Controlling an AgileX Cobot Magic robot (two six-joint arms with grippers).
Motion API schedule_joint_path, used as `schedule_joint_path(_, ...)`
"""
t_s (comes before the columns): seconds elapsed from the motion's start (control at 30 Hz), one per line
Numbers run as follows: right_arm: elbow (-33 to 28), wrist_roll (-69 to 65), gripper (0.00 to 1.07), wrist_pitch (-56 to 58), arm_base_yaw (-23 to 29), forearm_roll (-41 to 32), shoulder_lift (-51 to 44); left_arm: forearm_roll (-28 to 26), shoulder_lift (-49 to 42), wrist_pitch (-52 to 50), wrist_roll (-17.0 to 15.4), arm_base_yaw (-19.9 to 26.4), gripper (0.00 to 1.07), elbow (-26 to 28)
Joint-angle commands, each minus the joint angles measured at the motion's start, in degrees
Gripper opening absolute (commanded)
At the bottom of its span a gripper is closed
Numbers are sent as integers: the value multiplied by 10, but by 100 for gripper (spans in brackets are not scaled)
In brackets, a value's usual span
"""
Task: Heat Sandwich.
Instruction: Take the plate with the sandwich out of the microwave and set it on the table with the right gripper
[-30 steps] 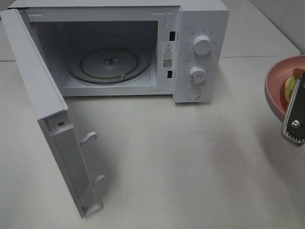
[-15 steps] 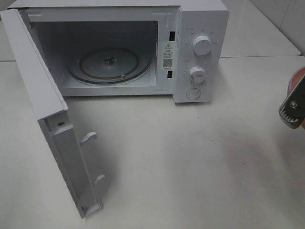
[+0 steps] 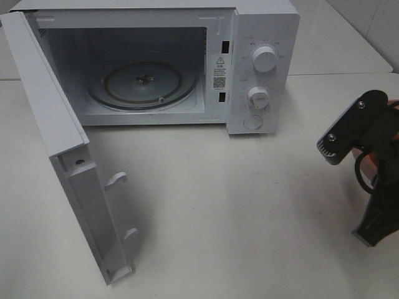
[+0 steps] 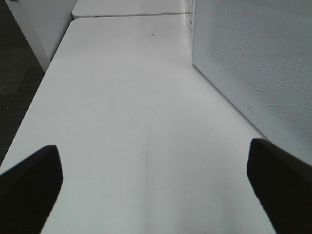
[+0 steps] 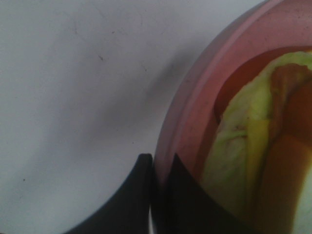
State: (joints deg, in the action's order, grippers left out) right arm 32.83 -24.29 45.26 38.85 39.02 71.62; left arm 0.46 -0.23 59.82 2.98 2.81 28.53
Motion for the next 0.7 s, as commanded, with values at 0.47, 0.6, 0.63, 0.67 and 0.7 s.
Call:
schedule_joint_path(0.47,69,-78,7,-29,-83,55,108,1,-12,-6,-3,1,98,-2)
schedule_joint_path(0.6,70,-80,7,-34,-118,63,125,1,-12,-6,-3,1,98,-2)
schedule_joint_path(0.63,70,-80,7,-38,-125,66,126,1,-12,-6,-3,1,98,-2)
schedule_joint_path(0.67,70,-80,7,-38,-125,66,126,1,-12,-6,-3,1,98,-2)
schedule_joint_path(0.7,70,-80,8,-45,-135,70,130,1,-12,-6,-3,1,98,-2)
